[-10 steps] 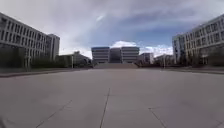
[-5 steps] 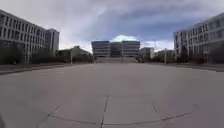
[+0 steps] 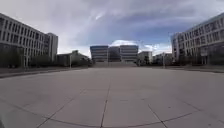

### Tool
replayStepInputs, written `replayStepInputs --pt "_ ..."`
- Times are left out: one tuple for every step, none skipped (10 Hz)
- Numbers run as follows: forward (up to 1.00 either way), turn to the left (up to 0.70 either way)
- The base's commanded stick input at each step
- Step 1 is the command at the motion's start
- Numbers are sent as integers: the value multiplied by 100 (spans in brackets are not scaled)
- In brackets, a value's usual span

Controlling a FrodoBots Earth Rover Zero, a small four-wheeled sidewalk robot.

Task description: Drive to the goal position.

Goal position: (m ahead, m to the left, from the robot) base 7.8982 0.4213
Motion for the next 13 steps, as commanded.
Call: replayStepInputs --pt "85 0" --pt "85 0" --pt "85 0" --pt "85 0" --pt "85 0" --pt "85 0" --pt "85 0" --pt "85 0" --pt "85 0" --pt "85 0" --pt "85 0" --pt "85 0" --pt "85 0"
